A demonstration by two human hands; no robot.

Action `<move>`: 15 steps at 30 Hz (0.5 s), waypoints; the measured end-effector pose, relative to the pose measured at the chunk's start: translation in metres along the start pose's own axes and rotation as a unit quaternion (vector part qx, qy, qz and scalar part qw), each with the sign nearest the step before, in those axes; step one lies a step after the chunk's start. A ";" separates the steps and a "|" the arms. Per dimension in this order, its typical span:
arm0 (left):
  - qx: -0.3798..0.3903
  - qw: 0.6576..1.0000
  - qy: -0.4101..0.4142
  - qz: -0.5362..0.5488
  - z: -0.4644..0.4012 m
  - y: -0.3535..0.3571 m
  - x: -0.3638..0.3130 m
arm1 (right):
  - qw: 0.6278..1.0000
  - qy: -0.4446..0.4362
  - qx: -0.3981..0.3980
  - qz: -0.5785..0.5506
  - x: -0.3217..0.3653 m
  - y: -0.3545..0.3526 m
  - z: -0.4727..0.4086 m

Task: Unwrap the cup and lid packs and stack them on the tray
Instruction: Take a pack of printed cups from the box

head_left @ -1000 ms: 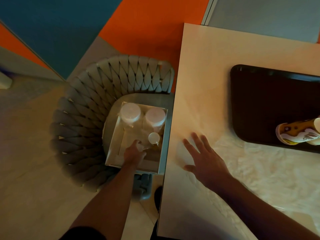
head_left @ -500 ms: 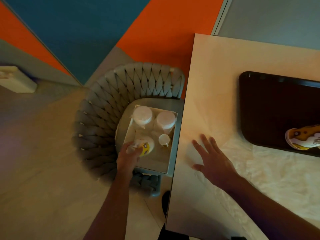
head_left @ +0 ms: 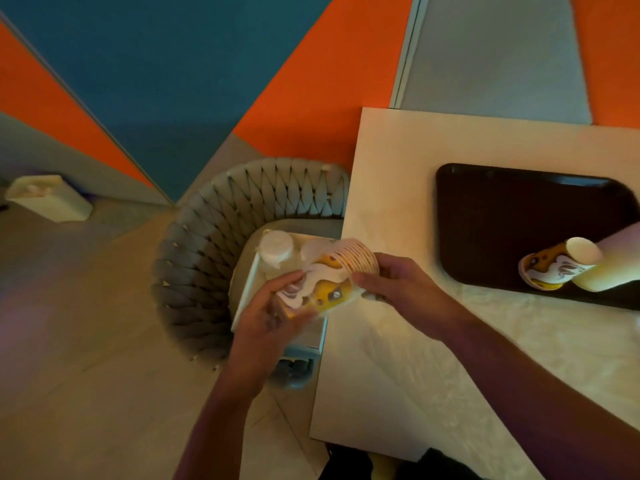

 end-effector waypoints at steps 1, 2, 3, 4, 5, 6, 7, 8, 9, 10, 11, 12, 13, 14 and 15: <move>0.023 1.000 -0.002 -0.001 0.002 0.010 -0.003 | 1.000 0.000 0.003 -0.008 0.001 -0.003 0.006; 0.052 0.999 -0.006 0.003 0.005 0.022 -0.006 | 1.000 0.006 -0.001 -0.017 -0.001 -0.012 0.012; 0.081 0.996 -0.015 0.025 0.007 0.040 -0.009 | 1.000 0.017 -0.006 -0.019 -0.004 -0.025 0.022; 0.106 0.992 -0.027 0.068 0.010 0.054 -0.011 | 0.999 0.030 -0.005 -0.014 -0.007 -0.035 0.029; 0.128 0.982 -0.041 0.130 0.013 0.068 -0.013 | 0.999 0.038 0.006 -0.001 -0.008 -0.043 0.036; 0.148 0.971 -0.048 0.183 0.015 0.085 -0.017 | 0.999 0.038 0.020 0.018 -0.008 -0.050 0.045; 0.160 0.963 -0.050 0.209 0.016 0.098 -0.021 | 0.998 0.034 0.033 0.044 -0.005 -0.056 0.055; 0.165 0.963 -0.047 0.207 0.016 0.108 -0.023 | 0.996 0.030 0.038 0.070 -0.002 -0.061 0.064; 0.170 0.965 -0.043 0.193 0.016 0.117 -0.026 | 0.995 0.029 0.034 0.094 0.000 -0.067 0.072; 0.183 0.968 -0.037 0.166 0.016 0.130 -0.027 | 0.993 0.025 0.029 0.116 0.004 -0.075 0.083; 0.200 0.970 -0.033 0.137 0.017 0.138 -0.029 | 0.990 0.022 0.031 0.135 0.006 -0.079 0.089; 0.223 0.969 -0.029 0.104 0.017 0.148 -0.031 | 0.988 0.018 0.035 0.151 0.009 -0.083 0.098; 0.251 0.965 -0.029 0.071 0.018 0.157 -0.033 | 0.986 0.013 0.039 0.163 0.011 -0.087 0.104; 0.282 0.958 -0.027 0.034 0.019 0.167 -0.034 | 0.984 0.013 0.040 0.172 0.014 -0.091 0.111; 0.315 0.949 -0.021 -0.010 0.020 0.179 -0.037 | 0.983 0.013 0.039 0.180 0.015 -0.097 0.117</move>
Point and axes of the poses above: each hand's wrist, its own z-axis away from the middle knuckle, its own y-axis out of the palm, x = y × z, the point moved 10 cm from there along -z, towards the middle knuckle, and after that the axes turned 13 degrees about y, right-handed, at the moved point
